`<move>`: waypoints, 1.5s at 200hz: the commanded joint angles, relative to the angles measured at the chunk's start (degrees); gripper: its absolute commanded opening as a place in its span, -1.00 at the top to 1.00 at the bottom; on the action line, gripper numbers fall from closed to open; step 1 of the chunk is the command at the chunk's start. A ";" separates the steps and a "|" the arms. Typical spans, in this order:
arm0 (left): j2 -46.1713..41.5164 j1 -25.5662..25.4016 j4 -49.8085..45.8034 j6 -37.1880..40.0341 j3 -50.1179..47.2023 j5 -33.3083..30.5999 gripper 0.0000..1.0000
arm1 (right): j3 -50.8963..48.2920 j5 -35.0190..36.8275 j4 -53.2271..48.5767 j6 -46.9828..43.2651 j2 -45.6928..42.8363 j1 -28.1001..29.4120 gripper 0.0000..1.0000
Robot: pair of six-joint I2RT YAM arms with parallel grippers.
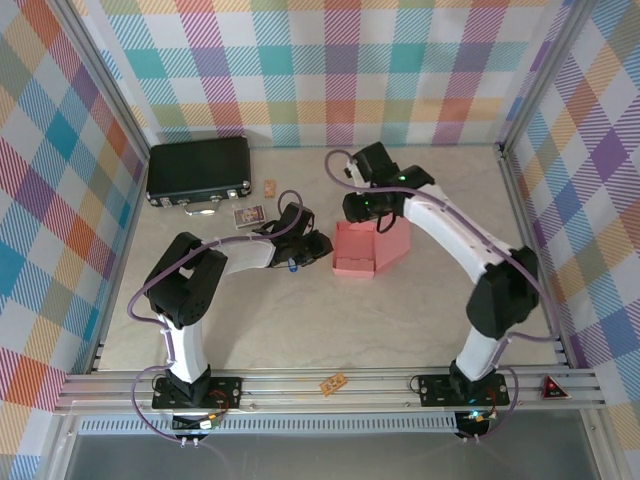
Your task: Fold the paper box
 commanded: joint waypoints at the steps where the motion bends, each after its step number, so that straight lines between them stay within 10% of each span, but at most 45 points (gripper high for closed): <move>1: -3.17 0.56 -0.61 -0.22 -1.27 -2.64 0.52 | -4.44 1.07 -1.47 2.99 -5.78 -1.00 0.25; 59: -1.62 1.69 -11.89 9.55 11.51 -8.70 0.42 | -12.39 -1.11 -9.49 4.67 -19.56 -0.67 0.27; 191: 36.61 3.35 -38.65 27.11 69.06 -2.15 0.41 | -30.71 -6.60 -11.17 7.49 -28.32 3.88 0.44; 300: 28.28 2.34 -39.88 30.07 50.56 1.91 0.58 | -34.41 3.34 -2.40 10.02 -18.73 0.43 0.62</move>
